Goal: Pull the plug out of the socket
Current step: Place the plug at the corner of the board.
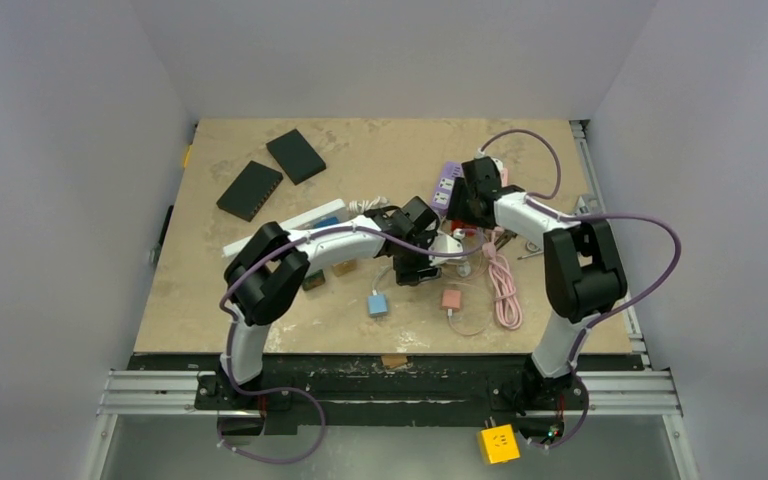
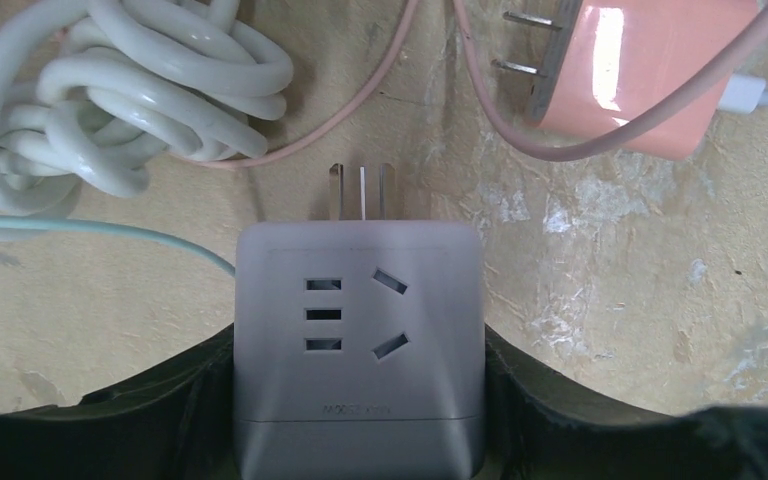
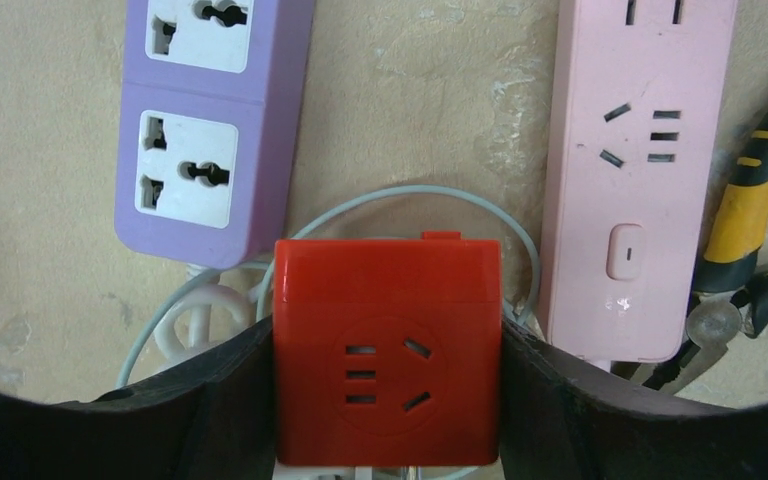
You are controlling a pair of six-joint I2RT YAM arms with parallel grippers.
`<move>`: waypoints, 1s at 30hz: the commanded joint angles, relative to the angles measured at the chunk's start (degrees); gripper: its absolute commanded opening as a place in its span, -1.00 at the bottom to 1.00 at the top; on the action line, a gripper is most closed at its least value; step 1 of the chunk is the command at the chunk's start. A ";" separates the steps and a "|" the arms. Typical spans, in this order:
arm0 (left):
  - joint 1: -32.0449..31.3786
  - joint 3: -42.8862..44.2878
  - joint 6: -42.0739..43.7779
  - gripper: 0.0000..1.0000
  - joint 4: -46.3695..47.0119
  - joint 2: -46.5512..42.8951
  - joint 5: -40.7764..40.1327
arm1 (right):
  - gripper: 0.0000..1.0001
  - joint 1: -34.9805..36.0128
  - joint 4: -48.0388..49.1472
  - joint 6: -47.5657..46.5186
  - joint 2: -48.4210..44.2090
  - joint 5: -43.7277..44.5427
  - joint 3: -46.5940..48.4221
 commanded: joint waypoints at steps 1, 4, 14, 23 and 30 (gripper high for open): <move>-1.13 -1.26 -1.53 -0.28 2.80 -0.34 0.03 | 0.35 -0.36 -0.63 0.44 -6.56 -0.53 -0.33; -1.26 -1.57 -2.28 0.00 2.08 -1.26 0.22 | 0.54 -0.36 -2.13 -0.12 -9.08 -1.59 0.17; 0.17 9.03 -6.72 1.00 -18.04 -11.84 7.81 | 0.98 -0.31 -8.27 -1.59 -17.94 -3.19 3.49; 10.29 22.81 -10.13 1.00 -41.14 -25.54 14.06 | 0.97 1.68 -11.00 -2.61 -25.80 -4.29 5.20; 31.95 10.66 -2.70 1.00 -38.99 -37.33 10.69 | 0.98 18.90 -14.16 -3.91 -18.93 3.64 12.15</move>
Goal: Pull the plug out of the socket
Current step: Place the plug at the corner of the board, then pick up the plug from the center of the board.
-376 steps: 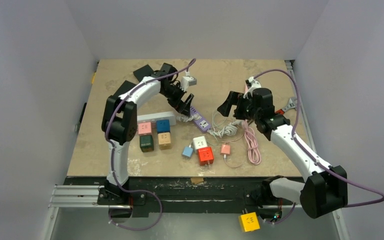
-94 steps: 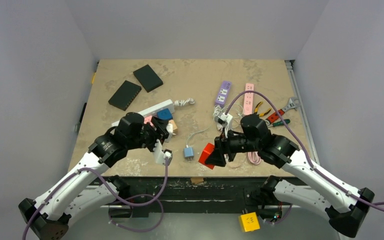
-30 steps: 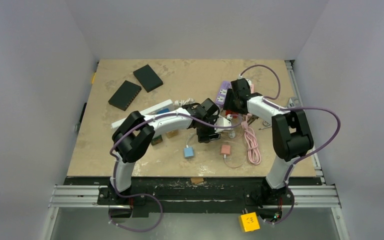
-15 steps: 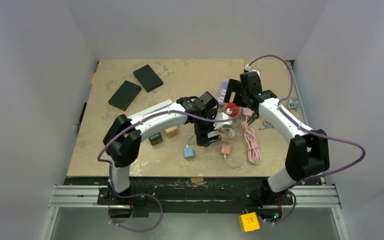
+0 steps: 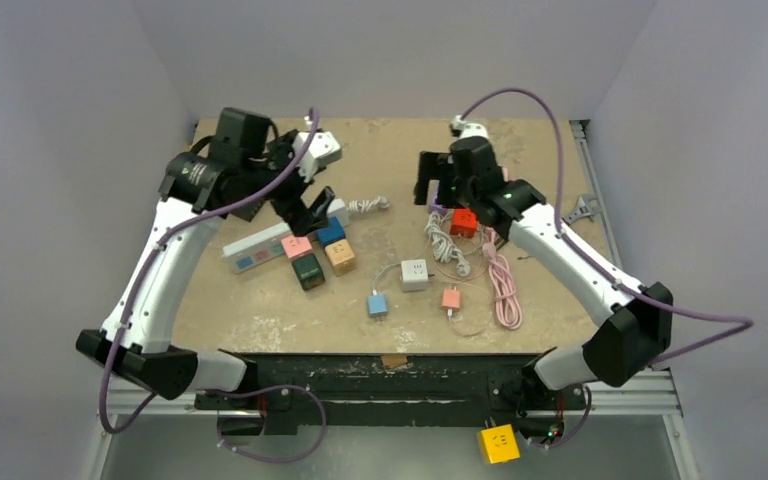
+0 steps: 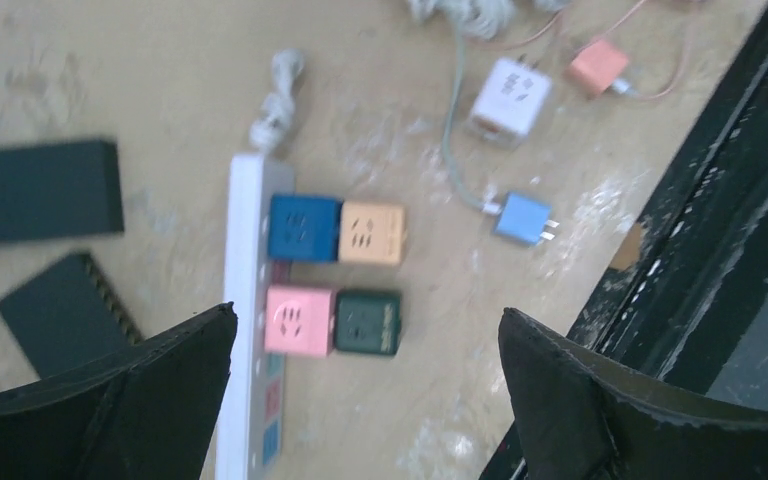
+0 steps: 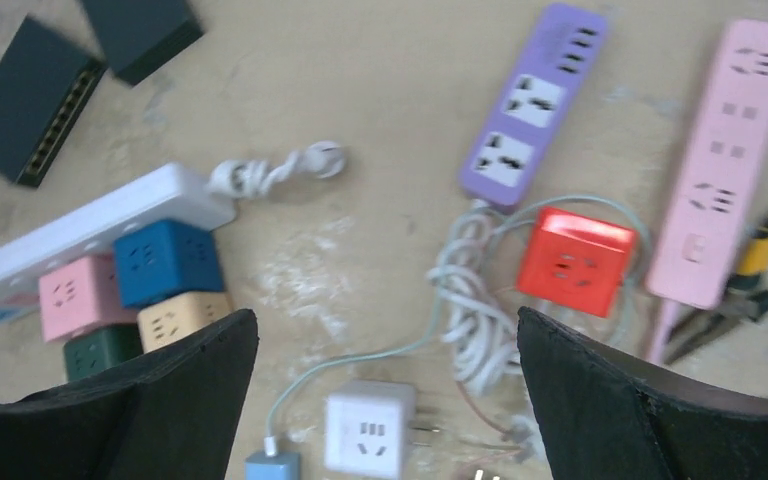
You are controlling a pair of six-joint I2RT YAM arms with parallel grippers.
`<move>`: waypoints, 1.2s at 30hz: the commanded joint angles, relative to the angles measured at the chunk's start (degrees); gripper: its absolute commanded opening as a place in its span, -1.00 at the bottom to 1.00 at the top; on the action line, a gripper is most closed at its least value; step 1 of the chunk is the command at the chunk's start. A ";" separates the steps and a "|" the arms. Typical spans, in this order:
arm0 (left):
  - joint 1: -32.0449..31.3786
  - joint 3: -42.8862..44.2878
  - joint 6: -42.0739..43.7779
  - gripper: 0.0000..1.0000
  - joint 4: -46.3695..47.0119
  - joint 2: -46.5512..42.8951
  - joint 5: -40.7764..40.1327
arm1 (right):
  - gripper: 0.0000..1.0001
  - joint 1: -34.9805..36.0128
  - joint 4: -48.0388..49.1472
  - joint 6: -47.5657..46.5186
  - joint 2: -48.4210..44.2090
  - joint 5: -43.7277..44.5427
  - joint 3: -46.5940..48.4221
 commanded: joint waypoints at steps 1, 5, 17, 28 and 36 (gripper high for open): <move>11.67 -10.02 5.70 1.00 -2.34 -4.30 -1.80 | 0.98 11.00 -2.08 -1.80 5.87 5.52 6.12; 23.60 -16.94 11.72 1.00 -1.24 -2.98 -2.04 | 0.98 18.69 -1.80 -2.76 12.67 7.41 11.50; 35.58 -27.74 19.15 1.00 10.99 3.97 -5.93 | 0.98 26.62 -1.13 -6.44 32.28 8.30 25.65; 35.58 -18.77 26.24 1.00 7.03 20.05 -1.82 | 0.98 26.61 8.10 -4.52 21.40 8.04 10.09; 34.15 -16.12 26.66 1.00 4.43 26.59 -1.16 | 0.98 26.20 9.98 -2.79 10.39 9.97 -0.39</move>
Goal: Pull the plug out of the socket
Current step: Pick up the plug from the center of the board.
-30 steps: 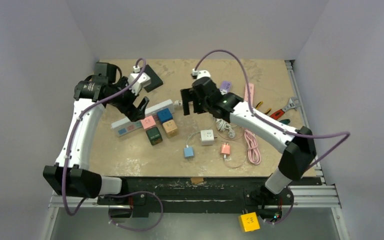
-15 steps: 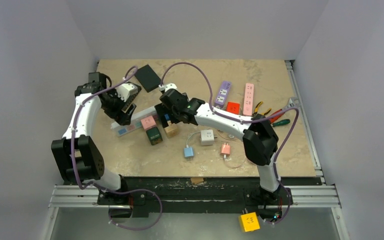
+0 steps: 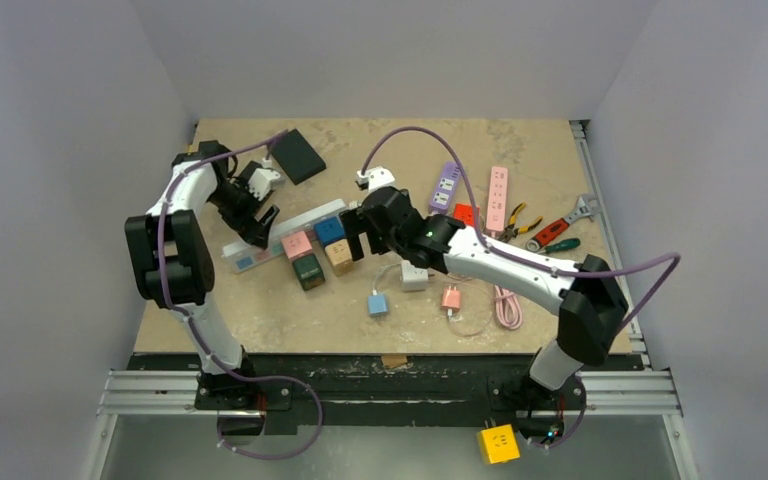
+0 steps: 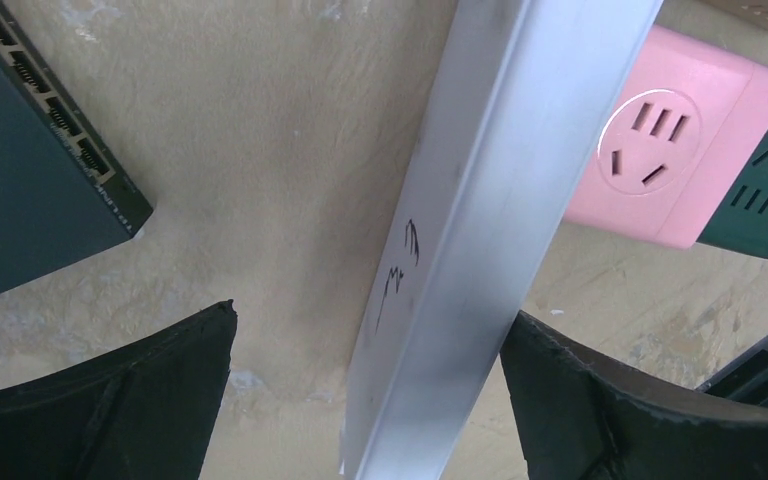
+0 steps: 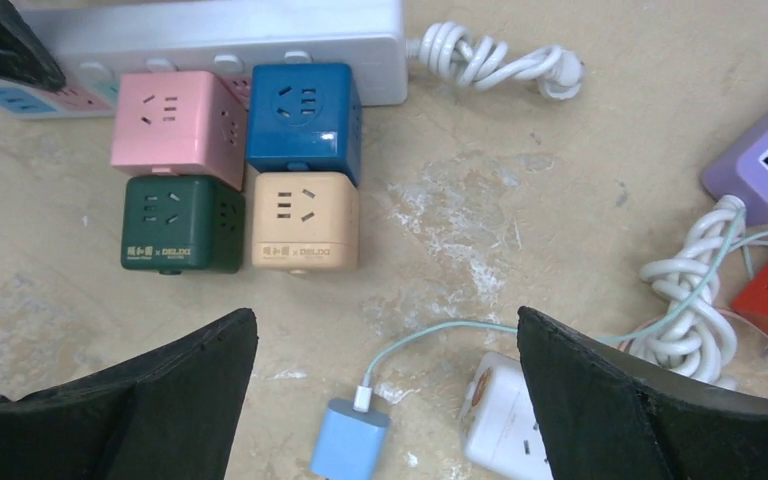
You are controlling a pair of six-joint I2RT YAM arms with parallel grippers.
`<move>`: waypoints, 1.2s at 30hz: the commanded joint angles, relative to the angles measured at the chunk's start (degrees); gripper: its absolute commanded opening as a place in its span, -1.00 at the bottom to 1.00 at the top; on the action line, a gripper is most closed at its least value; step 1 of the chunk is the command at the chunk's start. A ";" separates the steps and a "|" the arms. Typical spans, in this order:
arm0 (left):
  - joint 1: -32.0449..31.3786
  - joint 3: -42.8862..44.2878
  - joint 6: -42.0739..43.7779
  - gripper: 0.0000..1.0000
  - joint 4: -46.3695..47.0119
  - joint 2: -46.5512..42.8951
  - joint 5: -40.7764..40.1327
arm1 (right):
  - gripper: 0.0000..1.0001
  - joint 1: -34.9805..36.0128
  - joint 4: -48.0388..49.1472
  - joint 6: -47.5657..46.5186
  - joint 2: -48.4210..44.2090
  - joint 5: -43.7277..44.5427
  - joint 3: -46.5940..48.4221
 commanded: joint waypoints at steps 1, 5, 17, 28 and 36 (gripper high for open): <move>-1.67 0.59 2.02 1.00 -0.99 0.14 1.76 | 0.98 -0.56 3.51 1.92 -5.17 2.35 -3.74; -4.14 -3.23 2.03 1.00 2.17 0.30 -0.09 | 0.95 -0.66 3.67 3.19 -7.42 2.75 -6.62; -7.37 -5.76 -0.60 -0.03 5.52 1.06 -5.11 | 0.89 -0.82 4.43 5.40 -11.70 3.72 -13.07; -7.75 -6.82 -3.97 -1.00 3.44 -6.83 -5.46 | 0.90 -0.84 7.37 3.11 -6.47 1.80 -10.29; -12.50 -6.35 -3.77 -1.00 -2.58 -20.31 -1.84 | 0.98 -0.89 7.85 -3.94 1.16 0.42 0.91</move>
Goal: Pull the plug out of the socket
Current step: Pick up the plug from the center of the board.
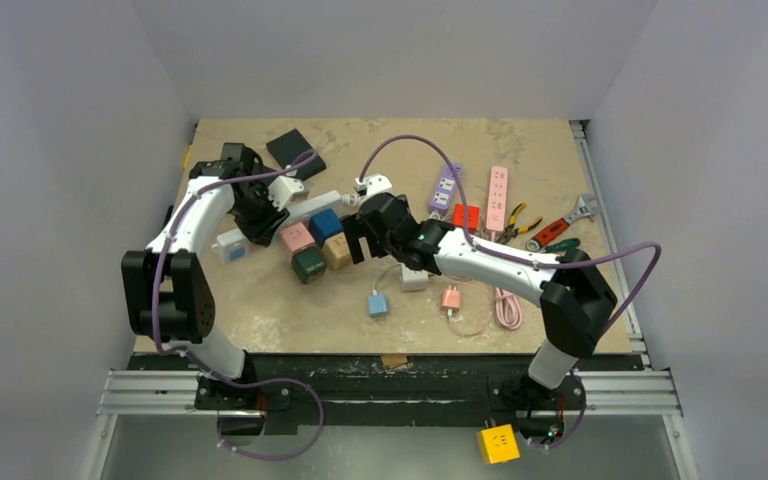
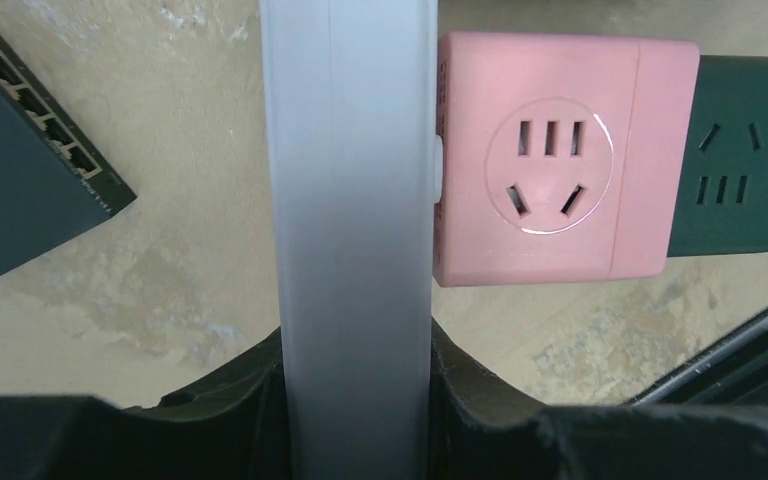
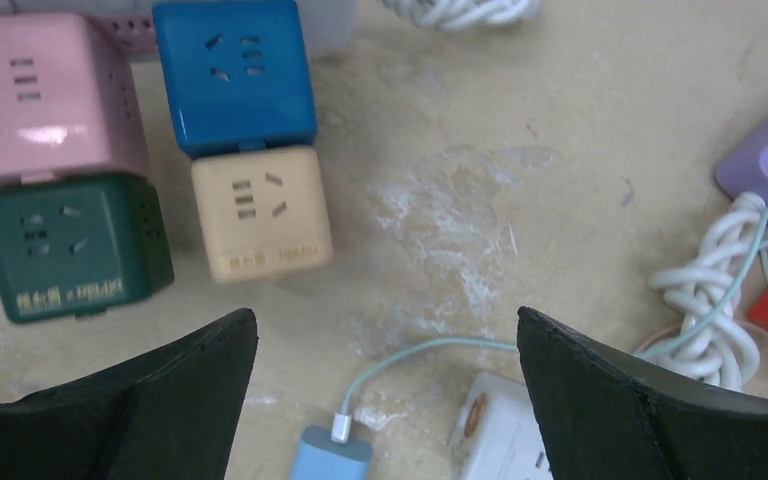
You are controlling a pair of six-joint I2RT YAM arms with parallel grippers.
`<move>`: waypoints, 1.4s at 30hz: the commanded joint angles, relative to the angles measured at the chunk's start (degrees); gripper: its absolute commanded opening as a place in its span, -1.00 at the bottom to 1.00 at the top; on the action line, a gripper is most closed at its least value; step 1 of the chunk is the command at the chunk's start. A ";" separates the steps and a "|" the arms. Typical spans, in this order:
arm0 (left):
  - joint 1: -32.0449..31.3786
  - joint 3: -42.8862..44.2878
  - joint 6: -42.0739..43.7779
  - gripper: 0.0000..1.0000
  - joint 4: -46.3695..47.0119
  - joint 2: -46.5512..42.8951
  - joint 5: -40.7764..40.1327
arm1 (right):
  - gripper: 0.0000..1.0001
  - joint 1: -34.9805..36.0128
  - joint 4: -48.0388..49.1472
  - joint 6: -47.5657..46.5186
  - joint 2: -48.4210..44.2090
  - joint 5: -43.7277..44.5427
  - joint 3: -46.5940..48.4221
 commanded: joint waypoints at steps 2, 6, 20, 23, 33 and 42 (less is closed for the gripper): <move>-4.26 2.28 -0.87 -1.00 -6.12 -10.50 5.59 | 0.98 -0.22 2.93 -4.59 2.05 -1.37 8.68; -4.65 0.33 -1.17 -1.00 -4.93 -12.97 6.65 | 0.98 -0.57 5.81 -3.74 3.06 -4.70 8.72; -5.88 -3.21 -4.79 -1.00 -0.06 -16.27 6.08 | 0.98 -0.96 11.38 1.87 5.41 -10.24 4.36; -6.39 -4.11 -4.88 -1.00 0.75 -17.13 5.85 | 0.98 -1.00 12.81 3.10 6.68 -11.59 3.73; -6.67 -4.88 -4.21 -1.00 -0.57 -17.94 6.81 | 0.98 -1.56 13.83 2.91 12.05 -12.50 5.93; -6.76 -3.98 -4.52 -1.00 -1.90 -18.05 10.15 | 0.98 -2.71 16.53 2.61 14.75 -14.63 5.71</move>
